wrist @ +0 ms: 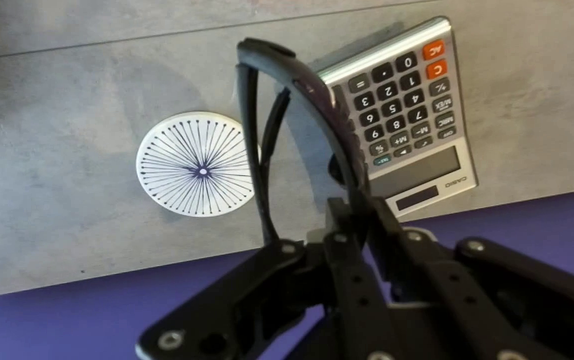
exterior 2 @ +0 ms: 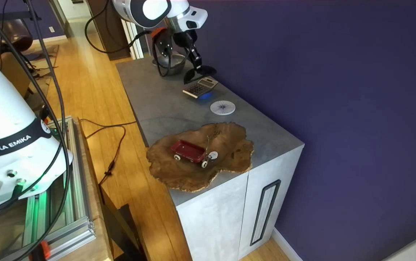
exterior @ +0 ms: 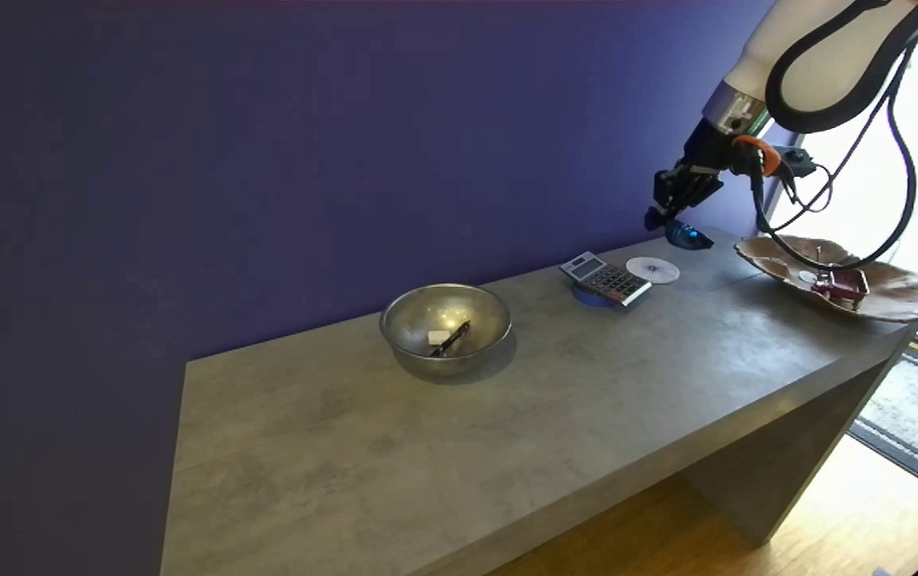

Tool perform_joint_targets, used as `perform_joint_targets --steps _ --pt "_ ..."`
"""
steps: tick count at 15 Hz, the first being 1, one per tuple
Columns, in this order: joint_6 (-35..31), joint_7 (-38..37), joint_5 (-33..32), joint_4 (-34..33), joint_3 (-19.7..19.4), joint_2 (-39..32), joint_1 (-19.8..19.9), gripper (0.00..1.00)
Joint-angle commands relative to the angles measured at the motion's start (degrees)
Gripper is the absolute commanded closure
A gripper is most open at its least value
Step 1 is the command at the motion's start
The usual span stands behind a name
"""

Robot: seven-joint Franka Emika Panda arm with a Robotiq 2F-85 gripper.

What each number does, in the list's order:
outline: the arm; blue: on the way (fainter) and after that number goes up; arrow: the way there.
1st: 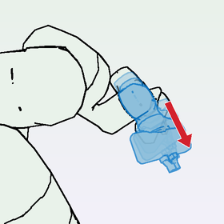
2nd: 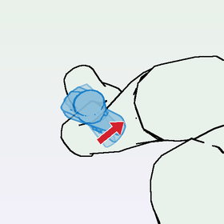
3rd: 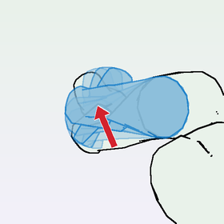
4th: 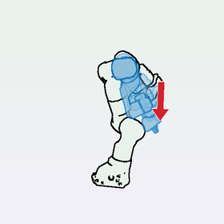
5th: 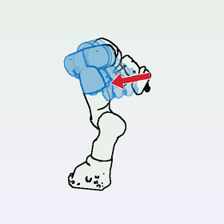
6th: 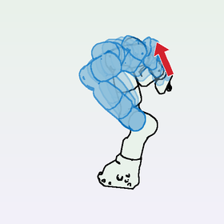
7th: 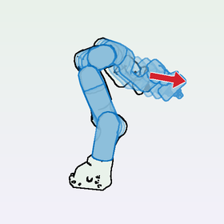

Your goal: Put the glasses on the white circular on the right

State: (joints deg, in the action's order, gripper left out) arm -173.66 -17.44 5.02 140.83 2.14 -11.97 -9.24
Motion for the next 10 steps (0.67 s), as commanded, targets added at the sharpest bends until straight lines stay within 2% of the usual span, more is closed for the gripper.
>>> perform_joint_targets --steps 1,2,10 --pt "0.03 0.45 0.41 -0.01 0.32 -0.03 -0.07 0.85" --pt "0.03 0.41 0.44 -0.01 0.70 -0.05 -0.33 0.95" --pt "0.43 2.57 2.63 -5.81 -0.37 -9.78 5.28 0.96"
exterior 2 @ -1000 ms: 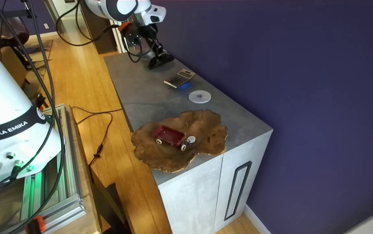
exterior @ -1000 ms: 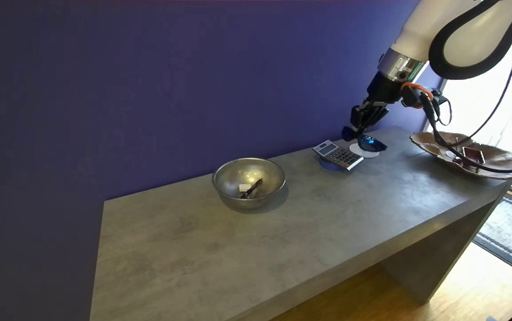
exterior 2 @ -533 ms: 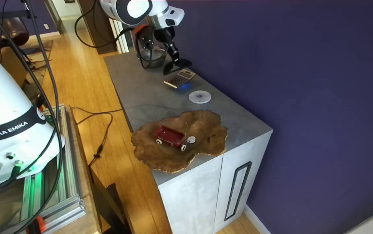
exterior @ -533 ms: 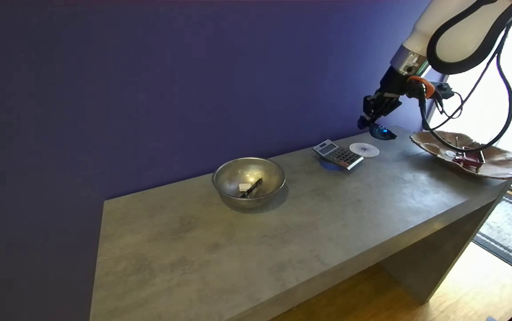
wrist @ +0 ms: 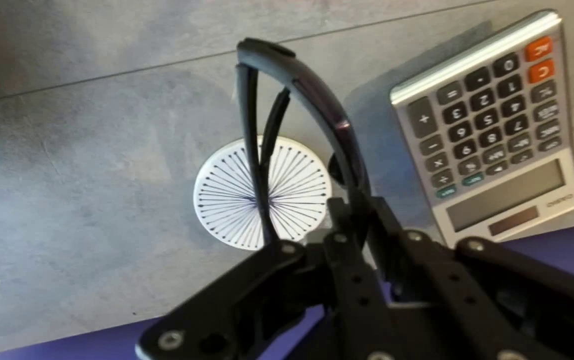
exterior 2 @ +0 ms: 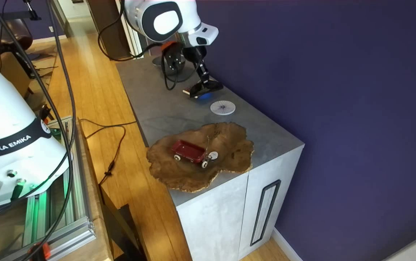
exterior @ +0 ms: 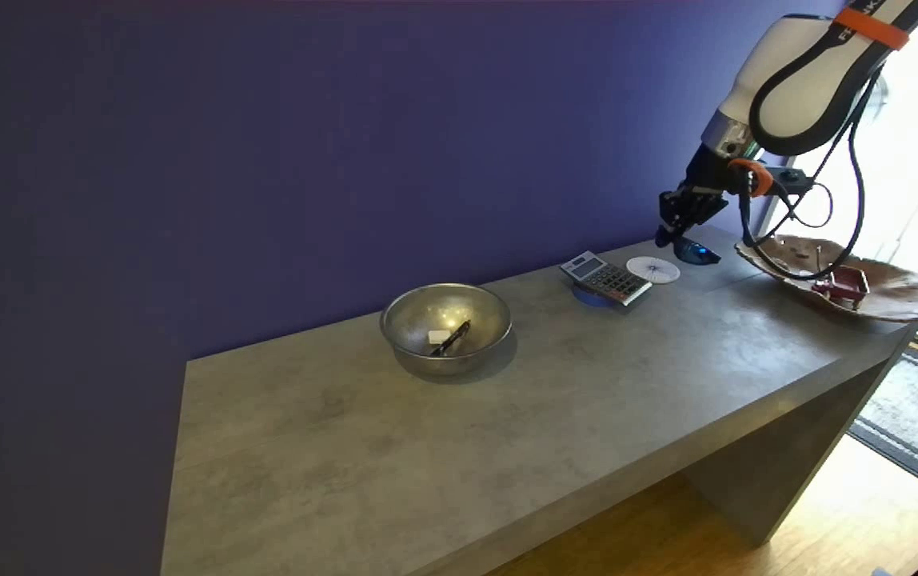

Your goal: Put the glasses on the white circular on the right

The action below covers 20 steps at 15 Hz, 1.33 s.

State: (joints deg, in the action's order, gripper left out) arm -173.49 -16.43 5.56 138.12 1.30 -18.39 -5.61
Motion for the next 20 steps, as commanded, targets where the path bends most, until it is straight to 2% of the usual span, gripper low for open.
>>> perform_joint_targets --steps 1,4,10,20 --pt "0.79 2.06 2.54 -4.32 1.13 -4.57 2.66 0.96" --pt "0.79 2.39 3.41 -7.41 2.02 -7.45 3.41 0.96" --pt "3.47 1.74 3.33 -12.19 0.66 -10.87 3.18 0.96" --pt "5.20 0.86 3.64 -15.69 -0.77 -14.84 2.75 0.96"
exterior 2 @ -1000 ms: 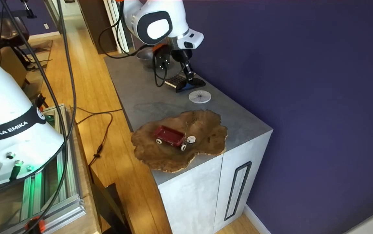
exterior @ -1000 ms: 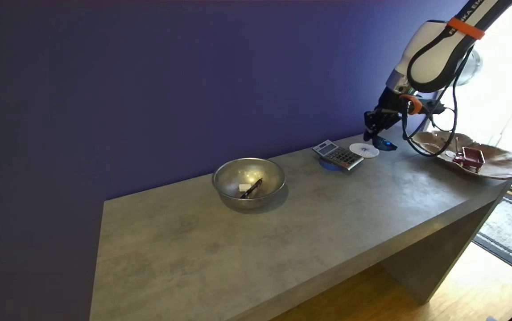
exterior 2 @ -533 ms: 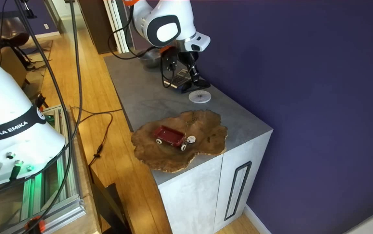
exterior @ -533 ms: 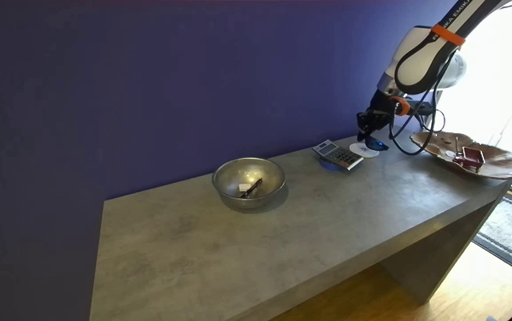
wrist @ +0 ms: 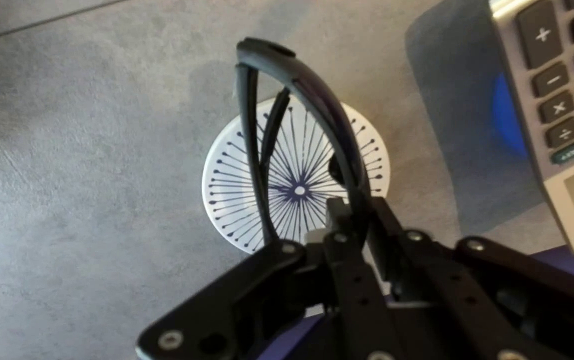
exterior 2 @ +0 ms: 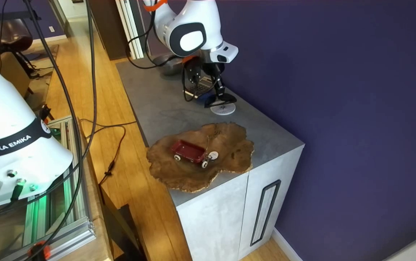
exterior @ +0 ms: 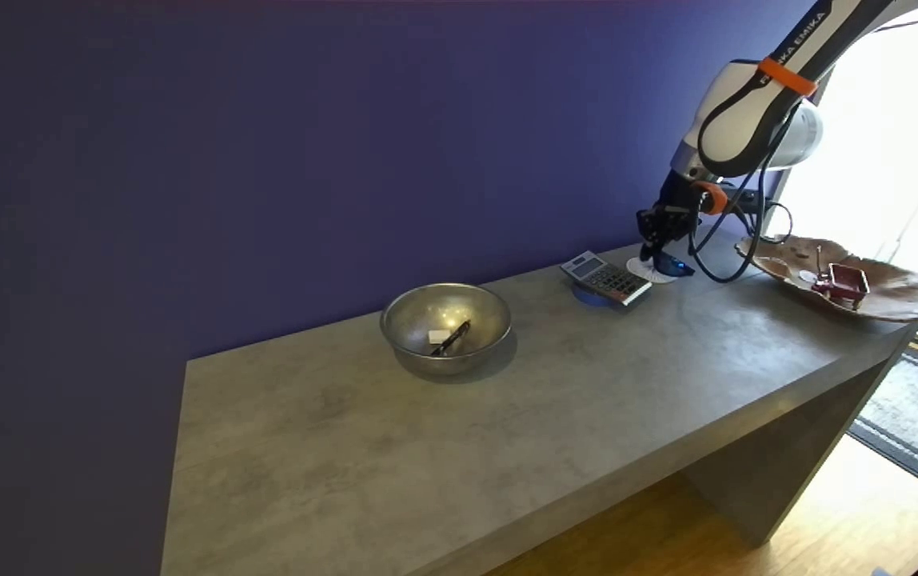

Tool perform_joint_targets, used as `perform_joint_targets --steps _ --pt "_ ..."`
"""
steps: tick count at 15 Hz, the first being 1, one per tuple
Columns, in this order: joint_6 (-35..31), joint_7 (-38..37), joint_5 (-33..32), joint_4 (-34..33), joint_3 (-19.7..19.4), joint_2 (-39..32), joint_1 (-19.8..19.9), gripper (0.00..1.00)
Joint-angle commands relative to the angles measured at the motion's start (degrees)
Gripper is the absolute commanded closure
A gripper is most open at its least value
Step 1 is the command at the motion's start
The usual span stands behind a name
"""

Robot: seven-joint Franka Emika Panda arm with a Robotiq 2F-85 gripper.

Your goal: Put the glasses on the white circular on the right

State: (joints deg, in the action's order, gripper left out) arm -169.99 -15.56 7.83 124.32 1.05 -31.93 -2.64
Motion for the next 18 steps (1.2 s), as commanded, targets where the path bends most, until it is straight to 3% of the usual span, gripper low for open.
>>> perform_joint_targets --steps 1,2,3,5,10,12,13,16,17,18 --pt "1.98 -0.07 1.31 -2.06 -0.71 -1.53 -0.30 0.96" --pt "2.42 -0.11 1.56 -2.17 -0.53 -1.62 -0.08 0.93" --pt "3.01 0.04 1.80 -2.12 -0.18 -1.43 0.21 0.61" --pt "3.30 -0.13 1.86 -1.48 -0.33 -0.47 -0.14 0.53" --pt "1.28 -3.61 -0.11 4.93 -4.95 7.20 -5.14 0.19" --pt "4.19 -1.85 -1.42 9.57 -5.25 12.88 -5.88 0.05" --pt "5.60 1.62 -1.72 11.90 -3.17 15.76 -4.47 0.00" --pt "4.05 11.79 0.80 21.13 3.64 24.52 -1.10 0.00" --pt "4.54 6.50 -0.75 13.12 0.51 16.72 -2.82 0.00" --pt "4.54 6.99 -0.52 15.01 1.41 18.76 -2.63 0.00"
